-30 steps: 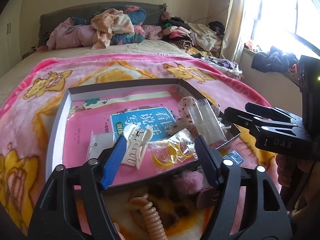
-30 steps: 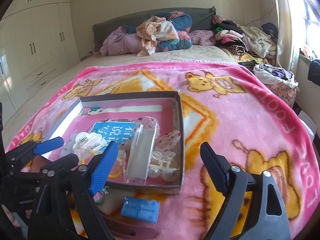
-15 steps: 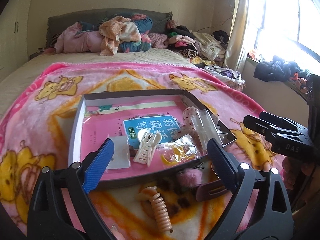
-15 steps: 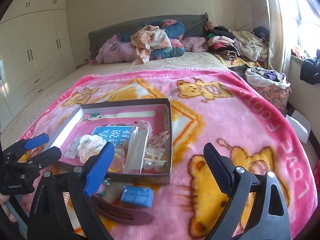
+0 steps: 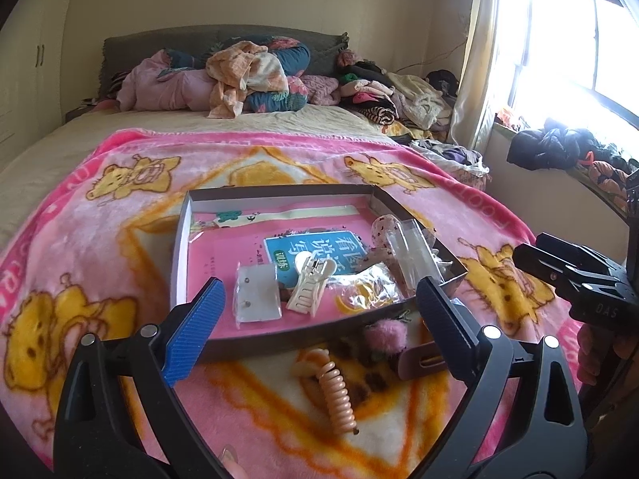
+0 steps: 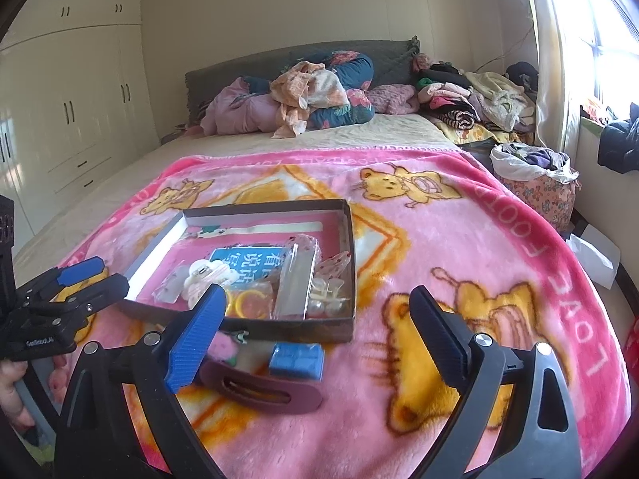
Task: Organize jewelry
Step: 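Open and withdraw both tools from the box toward the remaining accessories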
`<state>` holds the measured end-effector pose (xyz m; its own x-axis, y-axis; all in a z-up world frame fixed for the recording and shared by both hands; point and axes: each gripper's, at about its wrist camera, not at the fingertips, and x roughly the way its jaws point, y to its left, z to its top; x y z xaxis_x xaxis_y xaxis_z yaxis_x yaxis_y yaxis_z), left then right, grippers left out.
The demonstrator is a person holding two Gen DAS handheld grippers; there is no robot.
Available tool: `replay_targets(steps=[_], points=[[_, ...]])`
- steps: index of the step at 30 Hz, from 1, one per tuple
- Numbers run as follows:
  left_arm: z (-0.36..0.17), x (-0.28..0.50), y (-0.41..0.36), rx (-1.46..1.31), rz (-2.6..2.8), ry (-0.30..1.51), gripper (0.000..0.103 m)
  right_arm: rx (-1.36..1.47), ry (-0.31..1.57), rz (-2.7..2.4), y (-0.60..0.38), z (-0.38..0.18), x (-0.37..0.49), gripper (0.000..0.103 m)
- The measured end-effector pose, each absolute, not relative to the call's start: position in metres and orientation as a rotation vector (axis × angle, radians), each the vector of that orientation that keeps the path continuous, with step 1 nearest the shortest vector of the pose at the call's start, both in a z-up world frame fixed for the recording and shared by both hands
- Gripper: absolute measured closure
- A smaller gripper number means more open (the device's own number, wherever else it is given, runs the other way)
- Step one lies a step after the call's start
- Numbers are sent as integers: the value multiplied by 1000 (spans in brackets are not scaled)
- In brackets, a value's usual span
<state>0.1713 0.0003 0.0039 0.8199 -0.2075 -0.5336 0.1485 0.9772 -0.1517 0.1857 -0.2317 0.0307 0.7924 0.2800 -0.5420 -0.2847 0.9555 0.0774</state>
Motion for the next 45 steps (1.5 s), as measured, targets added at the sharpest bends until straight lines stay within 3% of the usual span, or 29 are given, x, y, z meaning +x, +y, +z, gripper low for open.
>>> replay_targets(steps=[45], points=[[-43, 144, -26, -37, -262, 707, 15, -23, 712, 259, -248, -18, 164, 12]])
